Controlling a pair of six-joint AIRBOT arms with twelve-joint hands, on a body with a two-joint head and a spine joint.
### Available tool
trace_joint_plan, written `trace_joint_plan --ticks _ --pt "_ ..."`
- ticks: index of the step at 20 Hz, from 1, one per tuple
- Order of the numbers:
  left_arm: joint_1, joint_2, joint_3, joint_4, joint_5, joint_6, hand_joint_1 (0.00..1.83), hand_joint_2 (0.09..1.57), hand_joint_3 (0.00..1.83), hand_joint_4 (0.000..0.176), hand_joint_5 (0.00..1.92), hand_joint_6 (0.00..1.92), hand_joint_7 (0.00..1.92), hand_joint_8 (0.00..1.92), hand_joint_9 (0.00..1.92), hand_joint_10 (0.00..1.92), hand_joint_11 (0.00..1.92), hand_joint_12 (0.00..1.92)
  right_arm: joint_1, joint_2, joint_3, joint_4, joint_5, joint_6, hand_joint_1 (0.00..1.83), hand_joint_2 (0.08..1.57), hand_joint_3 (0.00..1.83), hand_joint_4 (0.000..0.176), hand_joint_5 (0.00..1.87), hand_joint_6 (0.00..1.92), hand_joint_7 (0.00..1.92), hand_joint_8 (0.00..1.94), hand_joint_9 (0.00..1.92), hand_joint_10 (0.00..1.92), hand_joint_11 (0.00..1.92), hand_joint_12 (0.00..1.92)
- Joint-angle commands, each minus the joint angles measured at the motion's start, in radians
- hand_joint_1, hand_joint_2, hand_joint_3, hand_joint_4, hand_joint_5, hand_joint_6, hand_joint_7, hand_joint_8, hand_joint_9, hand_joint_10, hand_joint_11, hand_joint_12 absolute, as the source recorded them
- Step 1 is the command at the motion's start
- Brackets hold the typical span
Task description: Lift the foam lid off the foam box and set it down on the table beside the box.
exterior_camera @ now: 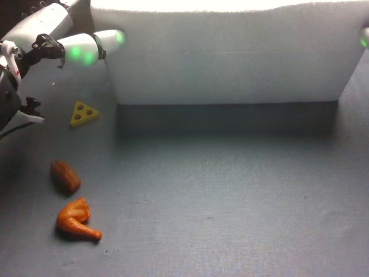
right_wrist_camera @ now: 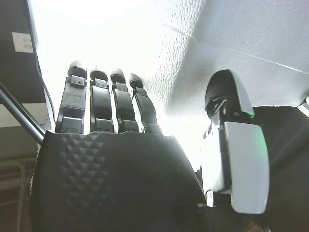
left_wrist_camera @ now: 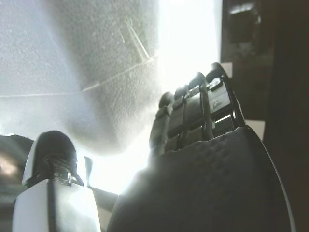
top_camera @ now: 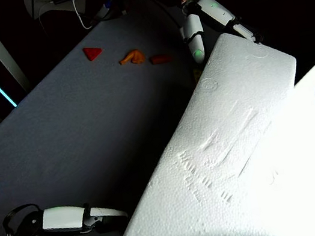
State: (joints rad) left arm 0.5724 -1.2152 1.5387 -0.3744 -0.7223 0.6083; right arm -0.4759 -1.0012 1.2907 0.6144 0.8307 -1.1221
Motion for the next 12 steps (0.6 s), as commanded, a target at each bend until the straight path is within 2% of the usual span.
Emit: trace_joint_plan --ticks 1,2,3,4,6,8,10,11,12 --pt "-0.005 0.002 0.009 0.003 -0.129 -0.006 0.27 1.2 0.0 0.0 0.1 0.0 0.0 0.0 0.01 0.0 0.0 0.67 0.009 0.013 0.007 -0.025 0.109 0.005 0.5 1.33 0.0 0.0 0.12 0.86 0.39 0.03 0.03 0.89 0.0 1.63" --pt "-0.005 0.002 0.009 0.003 -0.129 -0.006 0.26 1.19 0.0 0.0 0.1 0.01 0.0 0.0 0.02 0.0 0.0 0.68 0.009 0.013 0.008 -0.026 0.109 0.005 0.52 1.34 0.0 0.0 0.13 0.8 0.38 0.02 0.02 0.89 0.0 1.6" --pt "-0.004 0.002 0.01 0.003 -0.13 -0.007 0.24 1.19 0.0 0.0 0.12 0.01 0.01 0.0 0.05 0.01 0.0 0.8 0.009 0.013 0.008 -0.026 0.109 0.005 0.55 1.34 0.0 0.0 0.13 0.94 0.42 0.04 0.04 0.99 0.0 1.69" --pt "-0.004 0.002 0.01 0.003 -0.13 -0.007 0.24 1.2 0.0 0.0 0.12 0.0 0.0 0.0 0.05 0.01 0.0 0.92 0.009 0.013 0.008 -0.026 0.109 0.006 0.53 1.35 0.0 0.0 0.13 0.92 0.41 0.03 0.03 0.98 0.0 1.67" --pt "-0.002 0.002 0.01 0.003 -0.134 -0.01 0.27 1.19 0.0 0.0 0.12 0.0 0.0 0.0 0.05 0.01 0.0 0.92 0.009 0.013 0.008 -0.028 0.11 0.01 0.53 1.35 0.0 0.0 0.1 1.03 0.41 0.03 0.02 1.0 0.0 1.69" --pt "0.002 0.002 0.009 0.005 -0.141 -0.016 0.29 1.19 0.0 0.0 0.12 0.0 0.0 0.0 0.01 0.01 0.0 0.74 0.009 0.013 0.005 -0.035 0.114 0.016 0.55 1.35 0.0 0.0 0.07 1.1 0.42 0.03 0.02 1.03 0.0 1.71" --pt "0.007 0.008 0.002 0.008 -0.157 -0.022 0.28 1.18 0.0 0.0 0.1 0.0 0.0 0.0 0.0 0.0 0.0 0.62 0.009 0.013 -0.001 -0.041 0.122 0.02 0.57 1.34 0.0 0.0 0.03 1.25 0.38 0.02 0.0 0.96 0.0 1.65" --pt "0.008 0.011 -0.004 0.01 -0.165 -0.022 0.3 1.18 0.0 0.0 0.1 0.0 0.0 0.0 0.01 0.0 0.0 0.68 0.009 0.015 -0.005 -0.044 0.126 0.02 0.58 1.33 0.0 0.0 0.03 1.16 0.39 0.02 0.01 0.97 0.0 1.64" --pt "0.008 0.013 -0.007 0.013 -0.172 -0.022 0.32 1.17 0.0 0.0 0.1 0.0 0.0 0.0 0.0 0.0 0.0 0.55 0.009 0.019 -0.009 -0.046 0.131 0.022 0.58 1.34 0.0 0.0 0.04 1.14 0.4 0.02 0.02 0.98 0.0 1.64"
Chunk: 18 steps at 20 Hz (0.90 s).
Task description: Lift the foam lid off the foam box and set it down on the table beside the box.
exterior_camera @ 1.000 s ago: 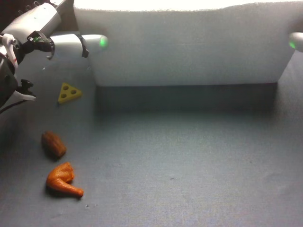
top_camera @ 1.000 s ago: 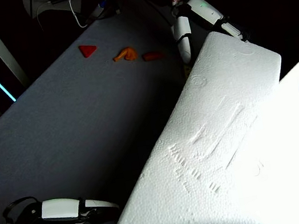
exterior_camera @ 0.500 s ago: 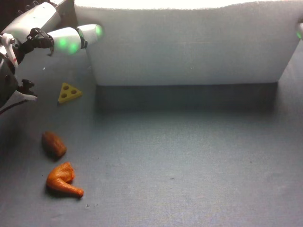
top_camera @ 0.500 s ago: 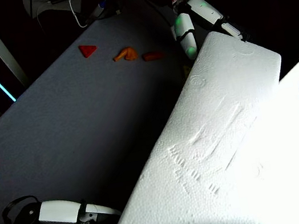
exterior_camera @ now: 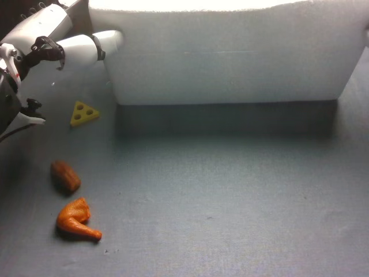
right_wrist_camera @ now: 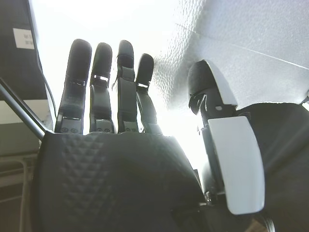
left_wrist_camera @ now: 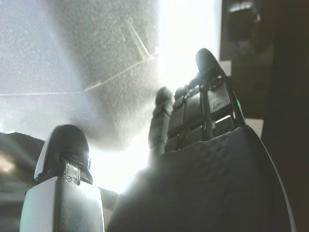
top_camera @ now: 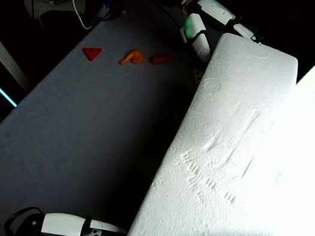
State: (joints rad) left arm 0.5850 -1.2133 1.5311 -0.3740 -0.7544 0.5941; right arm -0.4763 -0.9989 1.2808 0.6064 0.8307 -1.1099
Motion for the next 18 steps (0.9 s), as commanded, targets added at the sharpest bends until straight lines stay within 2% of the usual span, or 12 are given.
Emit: trace_joint_plan --ticks 1,2,5,6,7,8,10,12,14,15,17,18 --pt "-0.005 0.014 -0.003 0.016 -0.147 -0.008 0.3 1.16 0.0 0.0 0.08 0.01 0.0 0.0 0.0 0.0 0.0 0.33 0.009 0.019 -0.003 -0.041 0.137 0.011 0.6 1.33 0.0 0.0 0.01 1.16 0.39 0.02 0.01 0.99 0.0 1.63" --pt "-0.005 0.019 -0.01 0.022 -0.16 -0.008 0.3 1.16 0.0 0.003 0.08 0.0 0.0 0.0 0.0 0.0 0.0 0.1 0.009 0.023 -0.009 -0.049 0.146 0.014 0.6 1.33 0.0 0.0 0.0 1.21 0.4 0.03 0.01 0.99 0.0 1.66" --pt "-0.001 0.034 -0.029 0.03 -0.189 -0.009 0.29 1.17 0.0 0.0 0.09 0.0 0.0 0.0 0.0 0.0 0.01 0.01 0.009 0.034 -0.025 -0.066 0.167 0.018 0.62 1.32 0.0 0.0 0.0 1.25 0.39 0.02 0.0 1.04 0.0 1.77" --pt "-0.001 0.039 -0.037 0.035 -0.201 -0.009 0.28 1.17 0.0 0.0 0.09 0.0 0.0 0.0 0.0 0.0 0.02 0.01 0.009 0.04 -0.034 -0.072 0.176 0.019 0.61 1.32 0.0 0.0 0.0 1.35 0.34 0.35 0.01 1.24 0.0 1.89" --pt "-0.001 0.045 -0.044 0.042 -0.211 -0.009 0.28 1.17 0.0 0.0 0.09 0.0 0.0 0.0 0.0 0.0 0.06 0.03 0.009 0.047 -0.042 -0.077 0.186 0.02 0.58 1.31 0.0 0.0 0.0 1.31 0.23 0.54 0.0 1.23 0.0 1.88" --pt "-0.001 0.048 -0.05 0.047 -0.218 -0.009 0.27 1.18 0.0 0.0 0.09 0.01 0.0 0.0 0.0 0.0 0.01 0.3 0.009 0.051 -0.047 -0.082 0.192 0.02 0.55 1.31 0.0 0.0 0.0 1.25 0.18 0.62 0.0 1.18 0.0 1.83" --pt "0.001 0.058 -0.062 0.055 -0.237 -0.009 0.29 1.19 0.0 0.0 0.07 0.0 0.0 0.0 0.0 0.0 0.0 0.36 0.009 0.058 -0.058 -0.094 0.204 0.022 0.53 1.33 0.0 0.0 0.01 1.04 0.19 0.47 0.0 0.98 0.0 1.66" --pt "0.004 0.067 -0.076 0.063 -0.253 -0.008 0.28 1.2 0.0 0.0 0.06 0.0 0.0 0.0 0.0 0.0 0.0 0.21 0.009 0.064 -0.073 -0.108 0.217 0.023 0.53 1.34 0.0 0.0 0.01 0.99 0.22 0.34 0.0 0.9 0.0 1.58" --pt "0.016 0.087 -0.101 0.068 -0.287 -0.007 0.29 1.19 0.0 0.0 0.06 0.0 0.0 0.0 0.0 0.0 0.0 0.02 0.009 0.076 -0.097 -0.127 0.243 0.024 0.54 1.33 0.0 0.0 0.0 1.02 0.23 0.32 0.0 0.98 0.0 1.66" --pt "0.019 0.092 -0.106 0.069 -0.294 -0.006 0.3 1.19 0.0 0.0 0.06 0.0 0.0 0.0 0.0 0.0 0.0 0.0 0.009 0.078 -0.102 -0.132 0.247 0.024 0.54 1.33 0.0 0.0 0.0 1.04 0.24 0.35 0.0 1.06 0.0 1.73" --pt "0.025 0.101 -0.119 0.077 -0.308 -0.003 0.31 1.19 0.0 0.0 0.06 0.0 0.0 0.0 0.0 0.0 0.0 0.0 0.008 0.081 -0.11 -0.14 0.253 0.024 0.53 1.33 0.0 0.0 0.0 1.1 0.15 0.61 0.0 1.17 0.0 1.8" --pt "0.03 0.104 -0.125 0.081 -0.321 -0.003 0.33 1.19 0.0 0.0 0.05 0.0 0.0 0.0 0.0 0.0 0.0 0.0 0.005 0.081 -0.117 -0.147 0.263 0.024 0.55 1.32 0.0 0.0 0.0 1.17 0.09 1.02 0.06 1.47 0.13 1.91"
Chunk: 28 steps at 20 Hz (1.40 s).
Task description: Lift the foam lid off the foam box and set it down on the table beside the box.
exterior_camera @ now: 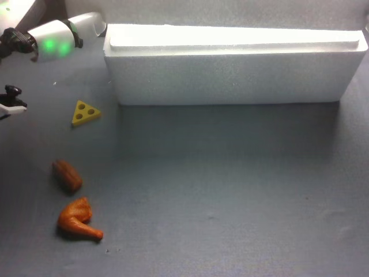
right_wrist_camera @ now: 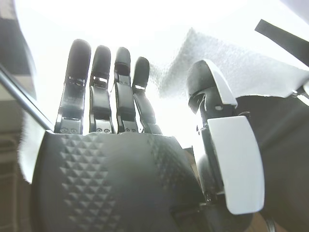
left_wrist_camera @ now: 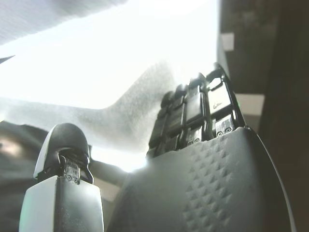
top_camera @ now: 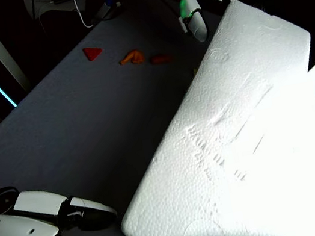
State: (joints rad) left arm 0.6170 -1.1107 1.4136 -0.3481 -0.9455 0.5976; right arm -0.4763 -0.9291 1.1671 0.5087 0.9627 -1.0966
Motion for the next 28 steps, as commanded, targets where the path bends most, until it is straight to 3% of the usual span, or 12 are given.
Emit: trace_joint_plan --ticks 1,5,7,10,12,13,17,18,20,22,26,28 --pt "0.001 0.005 -0.015 0.058 -0.141 -0.007 0.33 1.19 0.0 0.0 0.05 0.0 0.0 0.0 0.0 0.0 0.0 0.0 0.003 0.014 -0.01 -0.057 0.138 0.01 0.55 1.32 0.0 0.0 0.0 1.17 0.09 1.02 0.06 1.47 0.13 1.91" --pt "0.032 0.037 -0.059 0.069 -0.193 -0.007 0.33 1.17 0.0 0.0 0.05 0.0 0.0 0.0 0.0 0.0 0.0 0.0 -0.01 0.04 -0.05 -0.084 0.169 0.01 0.53 1.31 0.0 0.0 0.0 1.05 0.04 0.98 0.04 1.36 0.09 1.89" --pt "0.048 0.056 -0.083 0.082 -0.216 -0.005 0.33 1.15 0.0 0.0 0.04 0.0 0.0 0.0 0.0 0.0 0.0 0.0 -0.024 0.053 -0.067 -0.091 0.183 0.01 0.51 1.33 0.01 0.0 0.0 1.14 0.16 1.05 0.12 1.38 0.1 1.92" --pt "0.077 0.092 -0.126 0.101 -0.247 0.005 0.32 1.14 0.0 0.0 0.03 0.0 0.0 0.0 0.0 0.0 0.0 0.0 -0.045 0.079 -0.1 -0.107 0.209 0.01 0.45 1.35 0.0 0.0 0.0 0.91 0.07 0.86 0.0 1.25 0.0 1.9" --pt "0.095 0.113 -0.15 0.113 -0.271 0.008 0.33 1.15 0.0 0.009 0.02 0.0 0.0 0.0 0.0 0.0 0.0 0.0 -0.063 0.099 -0.125 -0.121 0.235 0.01 0.56 1.35 0.0 0.0 0.0 0.91 0.17 0.97 0.13 1.33 0.04 1.92" --pt "0.105 0.125 -0.165 0.119 -0.28 0.013 0.32 1.16 0.0 0.003 0.01 0.0 0.0 0.0 0.0 0.0 0.0 0.0 -0.071 0.108 -0.138 -0.13 0.246 0.011 0.56 1.35 0.0 0.0 0.0 0.89 0.16 1.0 0.14 1.33 0.06 1.9" --pt "0.156 0.169 -0.223 0.138 -0.336 0.02 0.3 1.17 0.0 0.0 0.02 0.0 0.0 0.0 0.0 0.0 0.0 0.0 -0.124 0.139 -0.192 -0.159 0.303 0.019 0.45 1.34 0.0 0.0 0.0 0.92 0.06 1.01 0.01 1.35 0.0 1.92" --pt "0.165 0.178 -0.235 0.141 -0.347 0.02 0.3 1.16 0.0 0.017 0.01 0.0 0.0 0.0 0.0 0.0 0.0 0.0 -0.134 0.144 -0.2 -0.165 0.311 0.022 0.42 1.34 0.0 0.0 0.0 0.92 0.01 0.97 0.0 1.24 0.0 1.92" --pt "0.19 0.202 -0.271 0.151 -0.375 0.032 0.31 1.16 0.0 0.011 0.01 0.0 0.0 0.0 0.0 0.0 0.0 0.0 -0.169 0.159 -0.229 -0.176 0.344 0.031 0.42 1.34 0.0 0.0 0.0 0.97 0.0 0.84 0.0 1.07 0.0 1.88" --pt "0.216 0.221 -0.303 0.158 -0.387 0.037 0.26 1.14 0.0 0.049 0.0 0.0 0.0 0.0 0.0 0.0 0.0 0.0 -0.211 0.168 -0.252 -0.177 0.393 0.047 0.41 1.34 0.0 0.0 0.0 1.02 0.0 0.89 0.0 1.23 0.0 1.92" --pt "0.263 0.234 -0.347 0.16 -0.433 0.039 0.27 1.14 0.0 0.042 0.01 0.0 0.0 0.0 0.0 0.0 0.0 0.0 -0.279 0.185 -0.282 -0.183 0.452 0.079 0.38 1.34 0.0 0.0 0.0 0.96 0.0 0.84 0.0 1.15 0.0 1.92" --pt "0.282 0.24 -0.364 0.163 -0.456 0.042 0.3 1.15 0.0 0.025 0.02 0.01 0.0 0.0 0.0 0.0 0.0 0.0 -0.312 0.196 -0.301 -0.183 0.482 0.083 0.4 1.35 0.0 0.0 0.0 0.95 0.0 0.82 0.0 1.24 0.0 1.92"
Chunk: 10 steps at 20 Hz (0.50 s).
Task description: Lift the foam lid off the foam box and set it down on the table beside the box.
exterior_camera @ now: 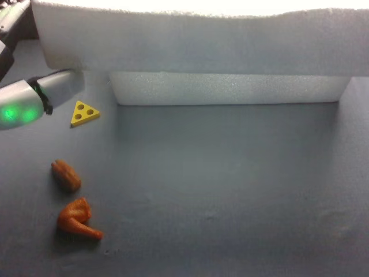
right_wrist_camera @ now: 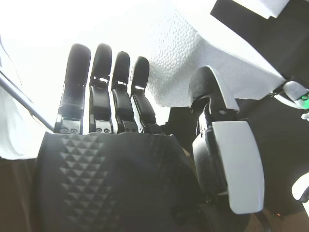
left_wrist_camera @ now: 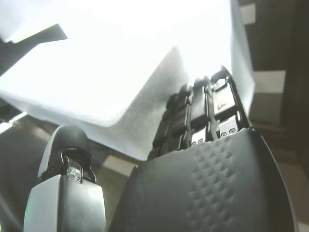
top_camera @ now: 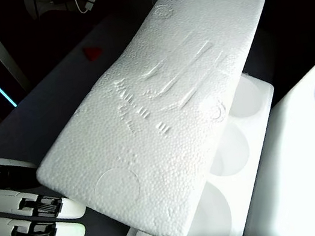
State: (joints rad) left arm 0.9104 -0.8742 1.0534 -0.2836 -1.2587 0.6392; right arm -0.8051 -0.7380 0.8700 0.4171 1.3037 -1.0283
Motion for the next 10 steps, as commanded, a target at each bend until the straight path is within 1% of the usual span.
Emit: trace_joint_plan --ticks 1,2,3,4,5,6,8,10 --pt "0.0 0.009 -0.016 0.102 -0.153 0.001 0.3 1.15 0.0 0.016 0.02 0.01 0.0 0.0 0.0 0.0 0.0 0.0 -0.003 0.01 -0.012 -0.092 0.16 0.021 0.41 1.35 0.0 0.0 0.0 0.93 0.0 0.82 0.0 1.27 0.0 1.92" --pt "0.015 0.013 -0.028 0.105 -0.166 0.003 0.32 1.16 0.0 0.021 0.01 0.0 0.0 0.0 0.0 0.0 0.0 0.0 -0.02 0.015 -0.021 -0.092 0.179 0.028 0.39 1.35 0.0 0.0 0.0 0.88 0.0 0.77 0.0 1.29 0.0 1.92" --pt "0.028 0.017 -0.037 0.108 -0.176 0.003 0.33 1.16 0.0 0.017 0.0 0.0 0.0 0.0 0.0 0.0 0.0 0.0 -0.035 0.021 -0.03 -0.092 0.196 0.03 0.37 1.35 0.0 0.0 0.0 0.83 0.0 0.75 0.0 1.3 0.0 1.92" --pt "0.044 0.022 -0.048 0.111 -0.188 0.003 0.35 1.17 0.01 0.008 0.01 0.0 0.0 0.0 0.0 0.0 0.0 0.0 -0.052 0.028 -0.04 -0.092 0.214 0.033 0.37 1.34 0.0 0.0 0.0 0.81 0.0 0.72 0.0 1.28 0.0 1.92" --pt "0.059 0.026 -0.059 0.114 -0.198 0.003 0.33 1.17 0.01 0.015 0.0 0.0 0.0 0.0 0.0 0.0 0.0 0.0 -0.069 0.033 -0.05 -0.094 0.229 0.035 0.38 1.34 0.0 0.0 0.0 0.8 0.0 0.65 0.0 1.2 0.0 1.92" --pt "0.08 0.031 -0.072 0.115 -0.21 0.004 0.29 1.17 0.01 0.024 0.0 0.0 0.0 0.0 0.0 0.0 0.0 0.0 -0.086 0.038 -0.059 -0.096 0.245 0.039 0.39 1.33 0.0 0.0 0.0 0.78 0.0 0.61 0.0 1.02 0.0 1.92" --pt "0.119 0.037 -0.096 0.107 -0.236 0.002 0.29 1.17 0.0 0.002 0.0 0.0 0.0 0.0 0.0 0.0 0.0 0.0 -0.114 0.04 -0.071 -0.096 0.265 0.048 0.36 1.31 0.0 0.0 0.0 0.74 0.01 0.62 0.0 0.9 0.0 1.85" --pt "0.163 0.041 -0.116 0.101 -0.255 -0.002 0.29 1.18 0.0 0.0 0.0 0.0 0.0 0.0 0.0 0.0 0.0 0.0 -0.144 0.04 -0.083 -0.096 0.281 0.063 0.33 1.32 0.0 0.0 0.0 0.69 0.07 0.66 0.0 0.91 0.0 1.81"
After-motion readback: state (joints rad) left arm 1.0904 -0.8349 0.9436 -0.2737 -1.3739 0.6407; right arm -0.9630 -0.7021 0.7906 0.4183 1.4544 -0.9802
